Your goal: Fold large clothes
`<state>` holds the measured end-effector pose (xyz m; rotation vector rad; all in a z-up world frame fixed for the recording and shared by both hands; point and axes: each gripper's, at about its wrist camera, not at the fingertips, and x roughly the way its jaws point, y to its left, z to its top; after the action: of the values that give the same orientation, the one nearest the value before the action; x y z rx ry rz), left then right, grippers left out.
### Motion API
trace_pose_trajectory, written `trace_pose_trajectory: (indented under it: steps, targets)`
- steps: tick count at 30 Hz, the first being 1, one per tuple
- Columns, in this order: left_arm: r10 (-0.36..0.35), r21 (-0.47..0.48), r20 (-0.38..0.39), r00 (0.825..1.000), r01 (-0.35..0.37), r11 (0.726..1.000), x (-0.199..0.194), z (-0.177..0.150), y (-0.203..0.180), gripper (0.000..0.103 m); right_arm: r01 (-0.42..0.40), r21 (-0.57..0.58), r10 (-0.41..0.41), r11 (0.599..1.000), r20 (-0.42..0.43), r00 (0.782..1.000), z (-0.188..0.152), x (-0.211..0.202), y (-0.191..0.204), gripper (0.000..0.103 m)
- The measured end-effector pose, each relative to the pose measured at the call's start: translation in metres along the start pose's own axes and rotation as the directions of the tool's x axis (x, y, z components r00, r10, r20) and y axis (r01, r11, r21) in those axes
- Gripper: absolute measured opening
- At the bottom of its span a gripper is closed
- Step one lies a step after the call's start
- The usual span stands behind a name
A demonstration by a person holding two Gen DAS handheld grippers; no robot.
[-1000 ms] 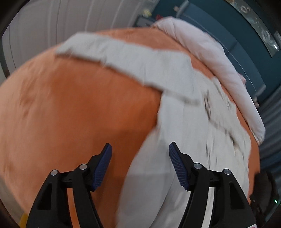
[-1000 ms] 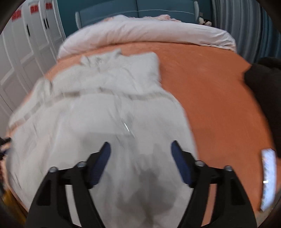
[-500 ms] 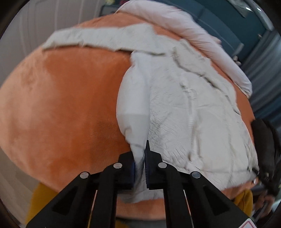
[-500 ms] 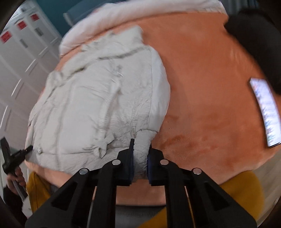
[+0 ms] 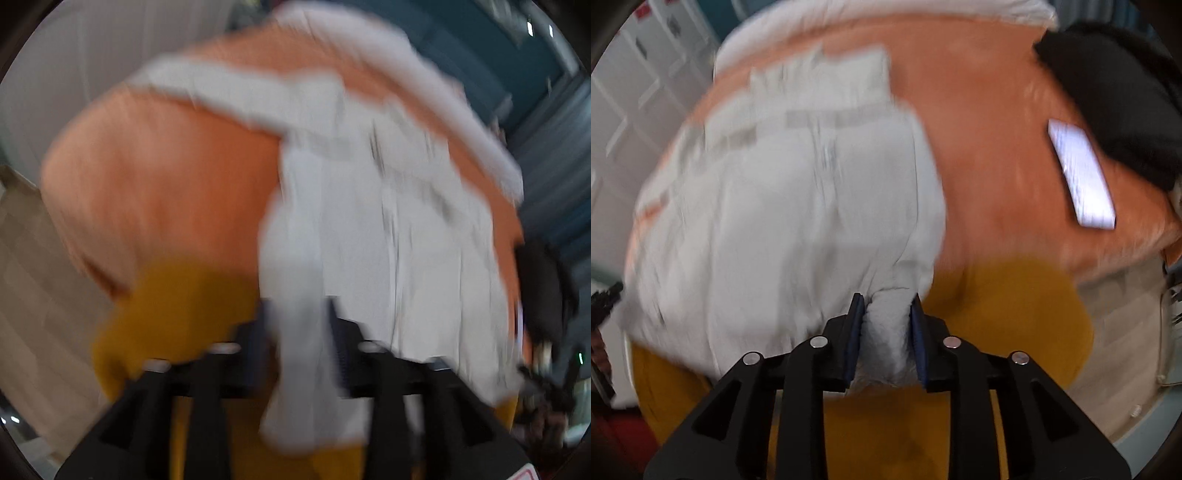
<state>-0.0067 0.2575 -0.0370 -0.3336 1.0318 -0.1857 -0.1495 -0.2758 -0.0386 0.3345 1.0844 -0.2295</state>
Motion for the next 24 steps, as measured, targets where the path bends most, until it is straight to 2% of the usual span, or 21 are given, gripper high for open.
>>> trace_pose_trajectory:
  steps: [2, 4, 5, 7, 9, 11, 13, 14, 16, 17, 18, 19, 20, 22, 24]
  targets:
    - [0.023, -0.059, 0.152, 0.988, -0.015, 0.998, -0.002, 0.039, 0.008, 0.066, -0.008, -0.020, 0.009, 1.000, 0.087, 0.996, 0.033, 0.001, 0.017, 0.036]
    - [0.032, -0.123, 0.208, 0.978, -0.006, 0.992, 0.008, 0.072, 0.018, 0.068, -0.013, -0.059, 0.023, 0.998, 0.166, 0.986, 0.077, 0.012, 0.045, 0.041]
    - [0.038, -0.159, 0.224, 0.974, -0.002, 0.987, 0.017, 0.090, 0.024, 0.068, -0.053, -0.083, 0.068, 0.995, 0.194, 0.979, 0.103, 0.023, 0.065, 0.041]
    - [0.023, -0.207, 0.233, 0.972, 0.027, 0.978, 0.043, 0.122, 0.032, 0.068, -0.091, -0.124, 0.117, 0.988, 0.217, 0.969, 0.127, 0.041, 0.101, 0.047]
    - [0.042, -0.231, 0.226, 0.973, 0.012, 0.973, 0.070, 0.148, 0.042, 0.068, -0.110, -0.190, 0.150, 0.976, 0.212, 0.966, 0.151, 0.069, 0.141, 0.051]
    - [0.112, -0.266, 0.197, 0.974, -0.057, 0.962, 0.093, 0.168, 0.058, 0.068, -0.170, -0.227, 0.208, 0.959, 0.156, 0.966, 0.174, 0.107, 0.183, 0.052]
    - [0.130, -0.299, 0.178, 0.975, -0.072, 0.952, 0.114, 0.186, 0.079, 0.068, -0.198, -0.228, 0.225, 0.953, 0.100, 0.969, 0.182, 0.136, 0.211, 0.053]
    - [0.165, -0.324, 0.166, 0.972, -0.104, 0.940, 0.122, 0.192, 0.089, 0.068, -0.210, -0.235, 0.233, 0.949, 0.073, 0.970, 0.185, 0.150, 0.223, 0.053]
    - [0.194, -0.393, 0.151, 0.969, -0.122, 0.912, 0.140, 0.201, 0.114, 0.068, -0.183, -0.284, 0.198, 0.941, 0.027, 0.980, 0.188, 0.182, 0.250, 0.053]
    - [0.196, -0.433, 0.137, 0.971, -0.120, 0.893, 0.146, 0.204, 0.127, 0.068, -0.149, -0.319, 0.159, 0.936, 0.003, 0.987, 0.188, 0.201, 0.261, 0.050]
    - [0.174, -0.483, 0.131, 0.976, -0.091, 0.871, 0.153, 0.207, 0.143, 0.068, -0.109, -0.350, 0.117, 0.930, 0.002, 0.993, 0.186, 0.213, 0.266, 0.036]
    - [0.177, -0.523, 0.123, 0.976, -0.087, 0.848, 0.158, 0.209, 0.155, 0.068, -0.086, -0.376, 0.096, 0.923, 0.007, 0.995, 0.189, 0.224, 0.273, 0.017]
    - [0.178, -0.544, 0.126, 0.976, -0.082, 0.835, 0.160, 0.210, 0.162, 0.068, -0.070, -0.380, 0.083, 0.922, 0.019, 0.996, 0.195, 0.226, 0.278, 0.007]
    - [0.173, -0.564, 0.154, 0.973, -0.058, 0.824, 0.161, 0.215, 0.173, 0.068, -0.075, -0.342, 0.107, 0.937, 0.076, 0.991, 0.210, 0.214, 0.279, 0.003]
    - [0.179, -0.554, 0.175, 0.968, -0.053, 0.831, 0.162, 0.226, 0.178, 0.068, -0.065, -0.307, 0.116, 0.950, 0.150, 0.982, 0.225, 0.203, 0.282, 0.003]
